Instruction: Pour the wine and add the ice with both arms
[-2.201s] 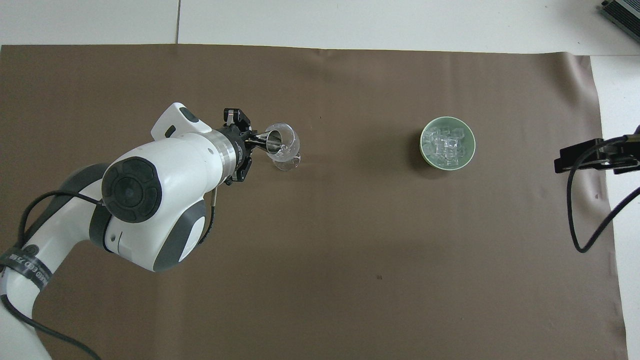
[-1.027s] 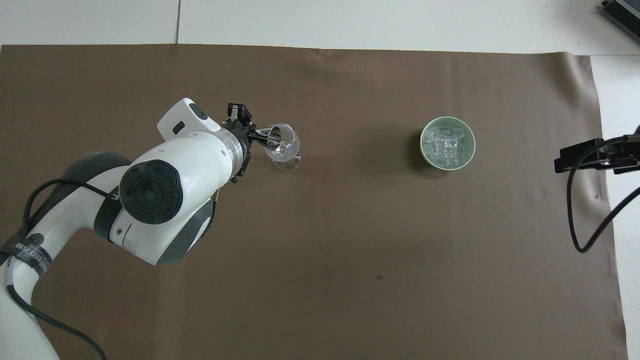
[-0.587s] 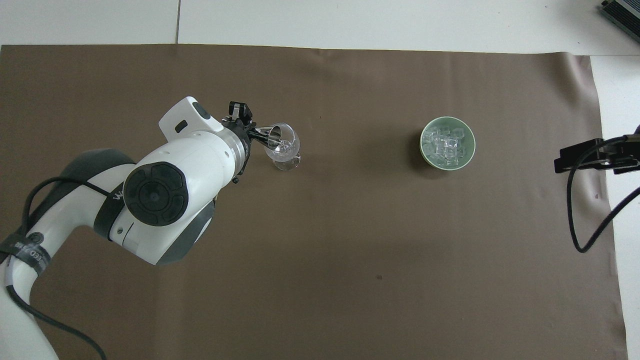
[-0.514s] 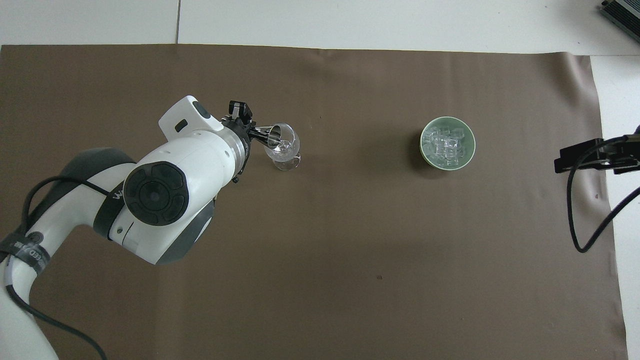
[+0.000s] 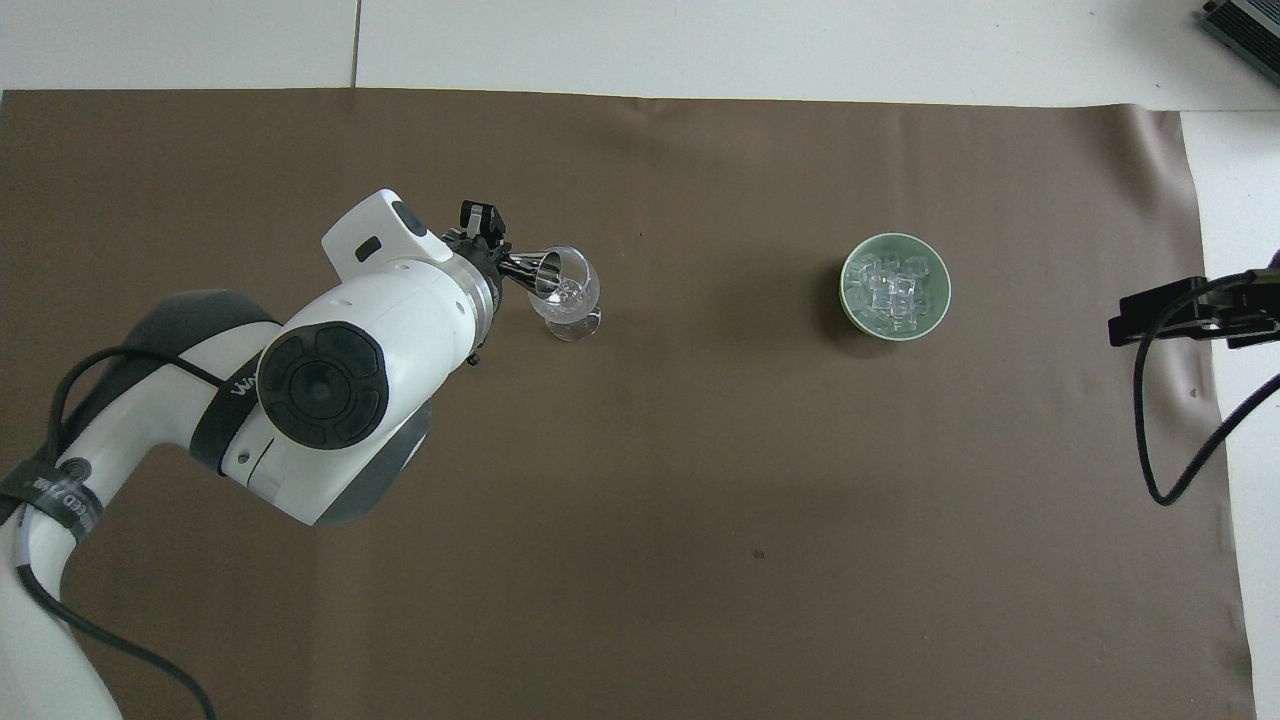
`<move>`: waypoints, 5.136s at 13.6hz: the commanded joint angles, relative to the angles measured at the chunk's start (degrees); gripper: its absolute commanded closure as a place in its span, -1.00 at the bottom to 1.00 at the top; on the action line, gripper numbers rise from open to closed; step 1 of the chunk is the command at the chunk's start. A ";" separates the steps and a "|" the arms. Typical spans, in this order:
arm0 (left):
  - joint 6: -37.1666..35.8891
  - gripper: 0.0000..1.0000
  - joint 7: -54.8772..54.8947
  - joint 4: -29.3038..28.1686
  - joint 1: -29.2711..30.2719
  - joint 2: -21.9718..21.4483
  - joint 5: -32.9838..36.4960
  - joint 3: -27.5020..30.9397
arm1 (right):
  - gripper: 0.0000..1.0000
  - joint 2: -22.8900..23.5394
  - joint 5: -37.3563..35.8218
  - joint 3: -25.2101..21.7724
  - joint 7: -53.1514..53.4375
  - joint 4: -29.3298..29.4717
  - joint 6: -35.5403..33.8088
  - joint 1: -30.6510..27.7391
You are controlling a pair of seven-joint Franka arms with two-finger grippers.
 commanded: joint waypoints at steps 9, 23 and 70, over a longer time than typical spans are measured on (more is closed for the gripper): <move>-3.06 1.00 -1.45 1.97 -0.96 0.78 3.68 -0.36 | -1.00 -0.93 0.49 0.22 -0.31 -1.17 0.23 -0.49; -5.96 1.00 -1.36 4.26 -1.04 1.30 7.29 -0.97 | -1.00 -0.93 0.49 0.22 -0.31 -1.17 0.23 -0.49; -9.03 1.00 -0.83 6.46 -1.31 2.89 14.67 -3.17 | -1.00 -2.08 0.66 0.84 -0.05 -10.48 12.43 1.70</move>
